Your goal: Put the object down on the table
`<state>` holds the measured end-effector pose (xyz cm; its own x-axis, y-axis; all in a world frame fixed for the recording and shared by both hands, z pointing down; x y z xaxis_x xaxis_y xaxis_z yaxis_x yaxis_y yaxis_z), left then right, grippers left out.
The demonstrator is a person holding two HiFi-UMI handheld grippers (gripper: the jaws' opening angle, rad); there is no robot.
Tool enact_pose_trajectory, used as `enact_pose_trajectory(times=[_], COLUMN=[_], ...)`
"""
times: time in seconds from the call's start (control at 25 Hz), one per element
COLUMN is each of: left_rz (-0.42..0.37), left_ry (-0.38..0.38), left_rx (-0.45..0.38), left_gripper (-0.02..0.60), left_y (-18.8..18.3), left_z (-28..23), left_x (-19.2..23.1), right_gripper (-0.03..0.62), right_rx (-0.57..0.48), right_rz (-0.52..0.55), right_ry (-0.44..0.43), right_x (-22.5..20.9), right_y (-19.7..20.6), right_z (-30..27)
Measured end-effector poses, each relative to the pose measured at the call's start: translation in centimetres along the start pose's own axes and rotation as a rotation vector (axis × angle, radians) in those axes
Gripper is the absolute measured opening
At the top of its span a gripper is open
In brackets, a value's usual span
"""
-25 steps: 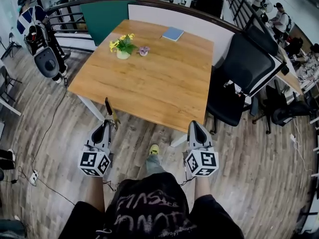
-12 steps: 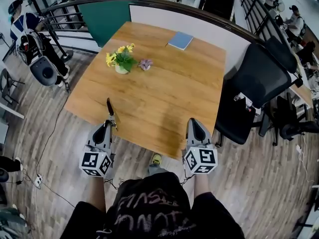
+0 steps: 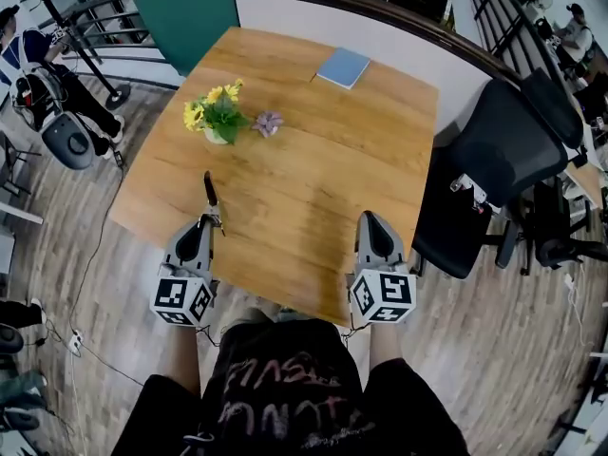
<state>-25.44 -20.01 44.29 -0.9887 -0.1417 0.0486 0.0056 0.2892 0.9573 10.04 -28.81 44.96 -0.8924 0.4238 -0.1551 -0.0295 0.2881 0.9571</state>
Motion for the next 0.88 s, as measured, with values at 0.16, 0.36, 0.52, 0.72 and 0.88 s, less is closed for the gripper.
enact_pose_trajectory(times=[0.16, 0.36, 0.52, 0.72, 0.88], left_rz=[-0.006, -0.032, -0.062, -0.113, -0.137], left_ry=[0.007, 0.024, 0.060, 0.111, 0.148], left_rx=[0.022, 0.046, 0.061, 0.075, 0.076], left_gripper=[0.014, 0.015, 0.015, 0.015, 0.015], left_y=[-0.1, -0.6, -0.8, -0.9, -1.3], left_z=[-1.5, -3.0, -4.4, -6.0, -7.2], left_x=[0.2, 0.3, 0.3, 0.5, 0.9], right_gripper=[0.005, 0.005, 0.005, 0.005, 0.005], right_rx=[0.014, 0.016, 0.007, 0.004, 0.000], right_rz=[-0.010, -0.033, -0.037, -0.050, -0.088], right_ry=[0.012, 0.027, 0.060, 0.109, 0.148], right_x=[-0.6, -1.2, -1.7, -1.9, -2.3], right_y=[0.2, 0.0, -0.1, 0.3, 0.5], right_z=[-0.9, -1.2, -1.5, -1.4, -1.7])
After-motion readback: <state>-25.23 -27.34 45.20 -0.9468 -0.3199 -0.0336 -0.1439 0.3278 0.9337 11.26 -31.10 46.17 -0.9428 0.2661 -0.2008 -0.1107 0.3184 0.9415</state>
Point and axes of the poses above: the fingertips, and each gripper's own axes: z backward along the fingers, x to its left, y out of its underside, the point moved 8 cm from there along z, backward along the fingers, and after that the axes turned 5 degrees about x, right-handed, at the moved point
